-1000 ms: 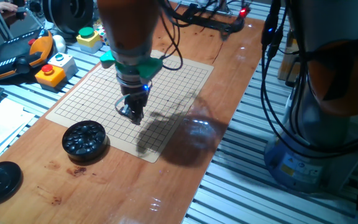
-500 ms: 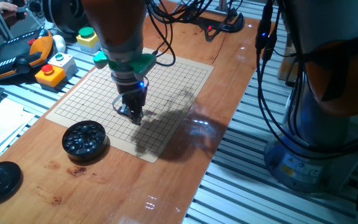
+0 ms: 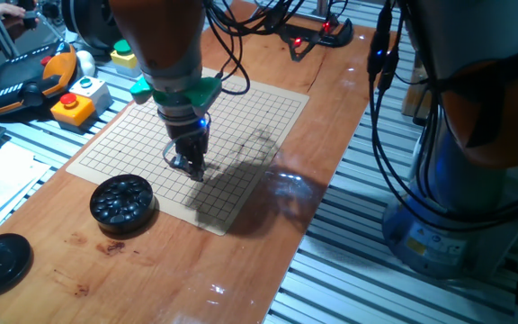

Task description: Play the first move as black on the 3-4 point in the upper right corner of the Go board

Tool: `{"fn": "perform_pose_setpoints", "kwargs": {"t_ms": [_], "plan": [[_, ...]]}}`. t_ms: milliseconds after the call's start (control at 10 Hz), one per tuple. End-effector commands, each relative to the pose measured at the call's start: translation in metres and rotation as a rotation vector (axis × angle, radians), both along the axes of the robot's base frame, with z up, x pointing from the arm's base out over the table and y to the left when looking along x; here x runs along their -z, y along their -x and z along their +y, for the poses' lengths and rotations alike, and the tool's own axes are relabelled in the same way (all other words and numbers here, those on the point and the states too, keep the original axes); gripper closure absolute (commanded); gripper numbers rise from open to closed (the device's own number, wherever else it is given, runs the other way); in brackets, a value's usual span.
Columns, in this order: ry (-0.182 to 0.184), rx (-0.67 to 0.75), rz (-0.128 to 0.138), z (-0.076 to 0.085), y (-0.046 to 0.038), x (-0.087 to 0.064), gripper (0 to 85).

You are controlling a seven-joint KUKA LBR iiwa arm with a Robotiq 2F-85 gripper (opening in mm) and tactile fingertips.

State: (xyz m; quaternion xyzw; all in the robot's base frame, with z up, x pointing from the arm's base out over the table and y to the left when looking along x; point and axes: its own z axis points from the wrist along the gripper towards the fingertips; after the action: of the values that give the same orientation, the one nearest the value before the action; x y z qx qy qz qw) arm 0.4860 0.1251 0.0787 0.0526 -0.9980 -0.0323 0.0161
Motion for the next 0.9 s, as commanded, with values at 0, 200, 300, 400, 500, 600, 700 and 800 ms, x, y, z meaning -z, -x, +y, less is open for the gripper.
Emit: {"fn": "perform_pose_setpoints", "kwargs": {"t_ms": [0,200,300,400,500,600,700,800], "plan": [[0.000,0.007,-0.008,0.0000,0.0001,-0.0001,84.3],[-0.018,0.034,-0.016,0.0000,0.0001,-0.0001,84.3],[-0.020,0.049,-0.015,0.0000,0.0001,-0.0001,84.3],[-0.020,0.066,-0.014,0.0000,0.0001,-0.0001,84.3],[-0.012,0.081,-0.023,0.0000,0.0001,-0.0001,84.3],[-0.005,0.098,-0.037,0.0000,0.0001,-0.0001,84.3],[-0.007,0.109,-0.052,0.0000,0.0001,-0.0001,84.3],[0.016,0.097,-0.047,0.0000,0.0001,-0.0001,84.3]]}}
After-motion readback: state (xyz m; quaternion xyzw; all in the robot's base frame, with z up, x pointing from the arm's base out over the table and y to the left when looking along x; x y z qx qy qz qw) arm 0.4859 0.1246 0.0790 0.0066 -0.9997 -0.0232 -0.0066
